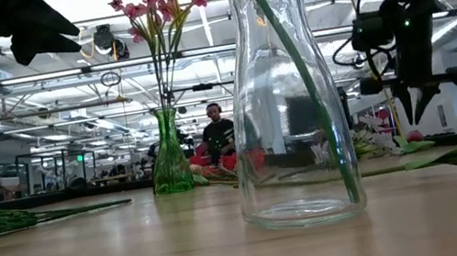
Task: Sort flowers into vase by color
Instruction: Put the red tulip into the transparent vase
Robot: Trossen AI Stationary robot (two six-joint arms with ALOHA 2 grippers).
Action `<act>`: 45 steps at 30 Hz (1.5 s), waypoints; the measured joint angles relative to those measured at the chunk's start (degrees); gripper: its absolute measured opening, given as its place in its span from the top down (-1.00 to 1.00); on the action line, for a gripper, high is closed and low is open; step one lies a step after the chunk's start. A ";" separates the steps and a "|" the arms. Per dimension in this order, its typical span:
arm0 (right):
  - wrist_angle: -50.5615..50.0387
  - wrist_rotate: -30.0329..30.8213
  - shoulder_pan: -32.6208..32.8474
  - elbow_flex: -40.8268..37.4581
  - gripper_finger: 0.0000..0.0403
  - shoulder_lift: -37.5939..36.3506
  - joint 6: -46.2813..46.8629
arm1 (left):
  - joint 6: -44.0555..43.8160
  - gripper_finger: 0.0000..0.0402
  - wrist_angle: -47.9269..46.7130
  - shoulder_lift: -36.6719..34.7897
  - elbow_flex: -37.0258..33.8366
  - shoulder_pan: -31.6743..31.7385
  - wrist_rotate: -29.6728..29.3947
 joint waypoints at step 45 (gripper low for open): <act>5.69 -8.36 7.01 -0.17 0.99 -20.27 -23.17 | 4.77 0.06 0.00 0.02 0.00 0.04 -0.01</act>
